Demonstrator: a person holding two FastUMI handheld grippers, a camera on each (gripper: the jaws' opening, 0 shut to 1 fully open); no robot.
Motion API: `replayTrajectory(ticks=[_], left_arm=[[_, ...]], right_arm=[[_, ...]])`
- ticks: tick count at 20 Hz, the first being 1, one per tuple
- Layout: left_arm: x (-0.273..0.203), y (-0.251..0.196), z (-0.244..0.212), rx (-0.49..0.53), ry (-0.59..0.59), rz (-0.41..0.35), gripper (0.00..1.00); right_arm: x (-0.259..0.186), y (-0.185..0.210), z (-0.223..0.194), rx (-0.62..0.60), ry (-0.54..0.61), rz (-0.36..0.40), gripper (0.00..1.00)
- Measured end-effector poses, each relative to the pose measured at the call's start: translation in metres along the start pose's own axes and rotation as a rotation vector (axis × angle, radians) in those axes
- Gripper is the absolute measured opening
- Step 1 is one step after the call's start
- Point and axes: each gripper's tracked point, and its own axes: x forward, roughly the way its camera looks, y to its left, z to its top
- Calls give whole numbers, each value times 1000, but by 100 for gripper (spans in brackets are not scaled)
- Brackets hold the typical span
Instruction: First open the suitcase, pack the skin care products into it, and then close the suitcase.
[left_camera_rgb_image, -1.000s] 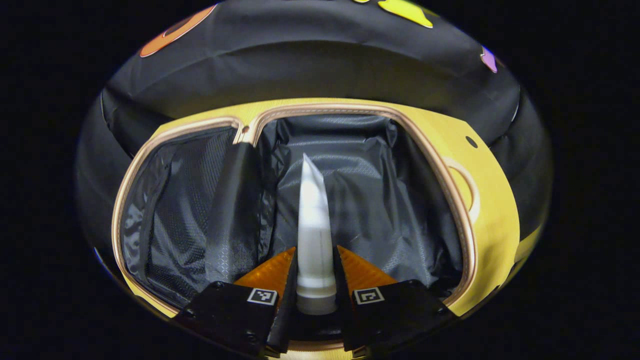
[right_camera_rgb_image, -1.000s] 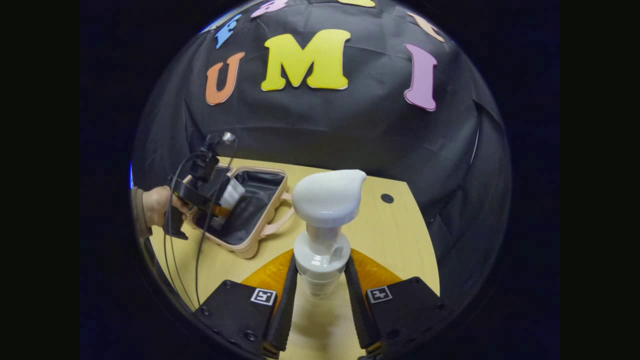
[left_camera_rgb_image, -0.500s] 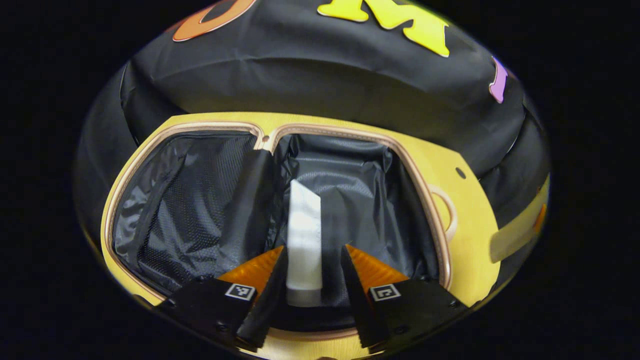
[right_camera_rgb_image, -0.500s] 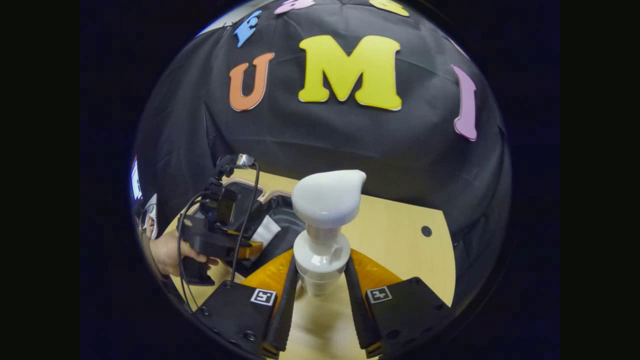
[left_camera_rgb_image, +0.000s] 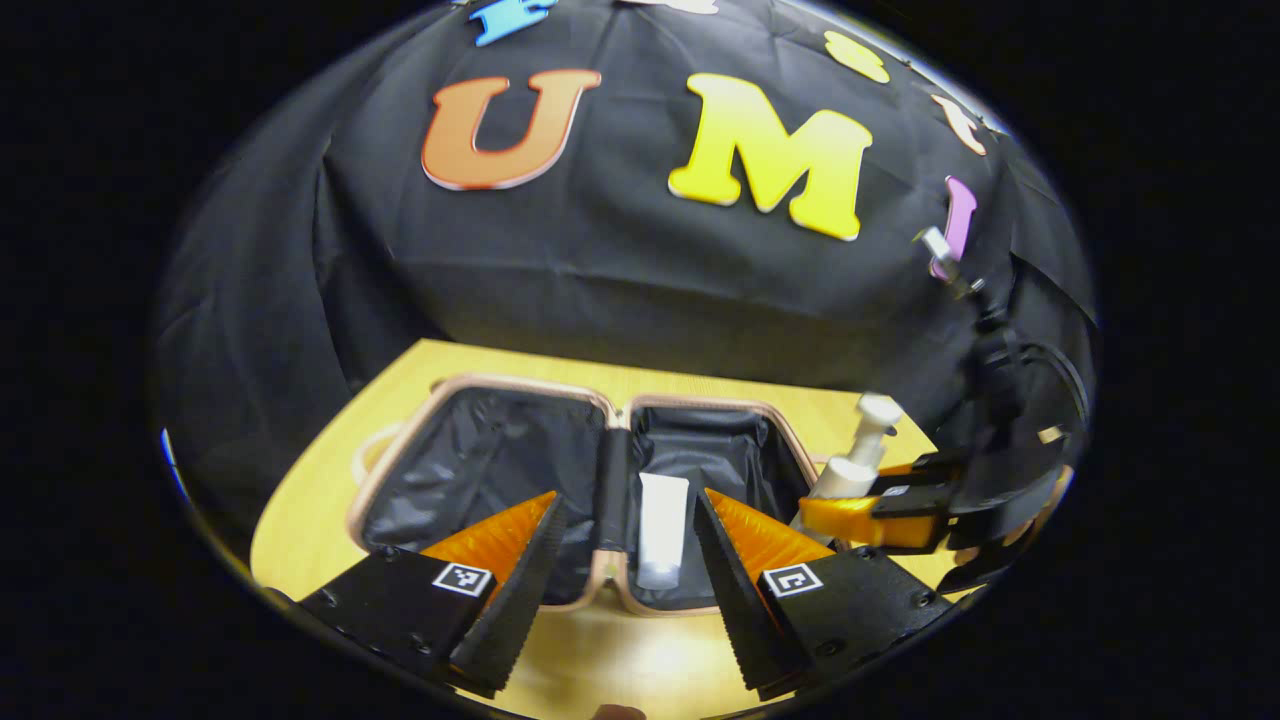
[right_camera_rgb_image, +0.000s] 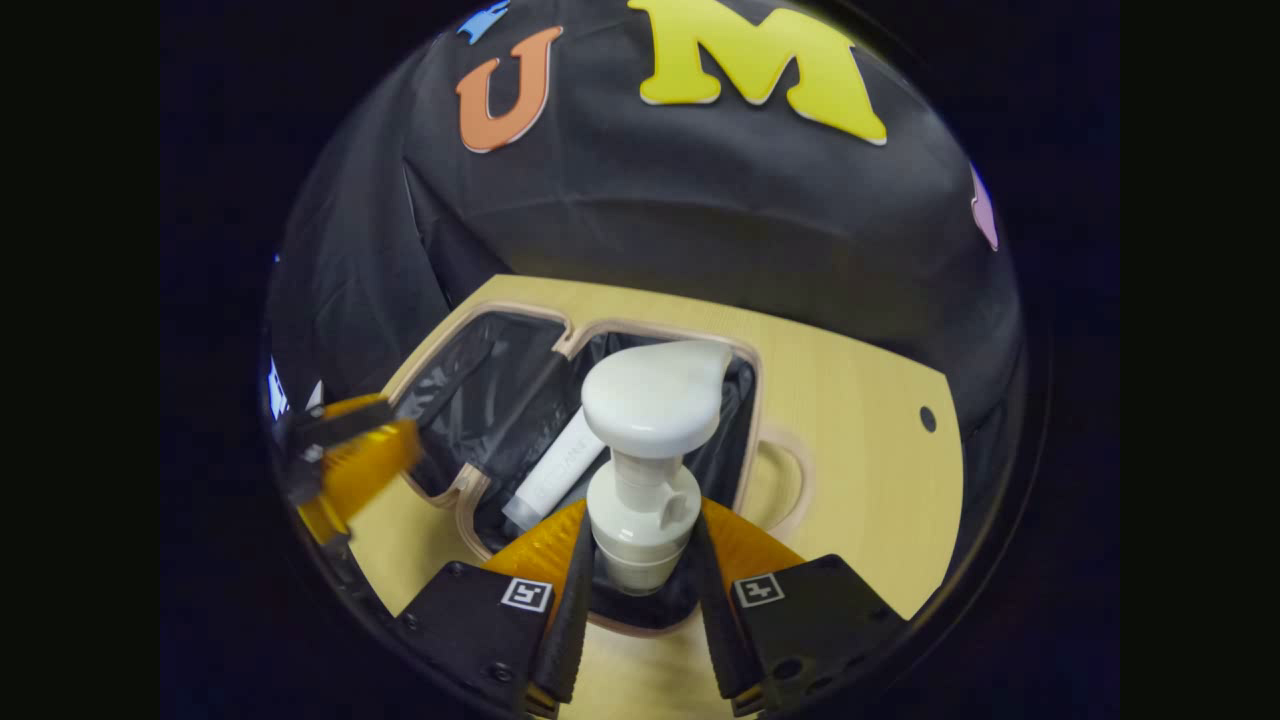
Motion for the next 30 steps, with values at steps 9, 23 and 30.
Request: replayTrajectory(ticks=[9, 23, 30], left_arm=[[-83, 12, 35, 89, -156, 13, 89], [-126, 75, 52, 88, -194, 83, 90], [-92, 153, 71, 124, -191, 178, 90]], right_arm=[[30, 9, -17, 113, 94, -45, 49], [103, 3, -35, 320, 232, -159, 49], [50, 7, -7, 278, 114, -113, 71]])
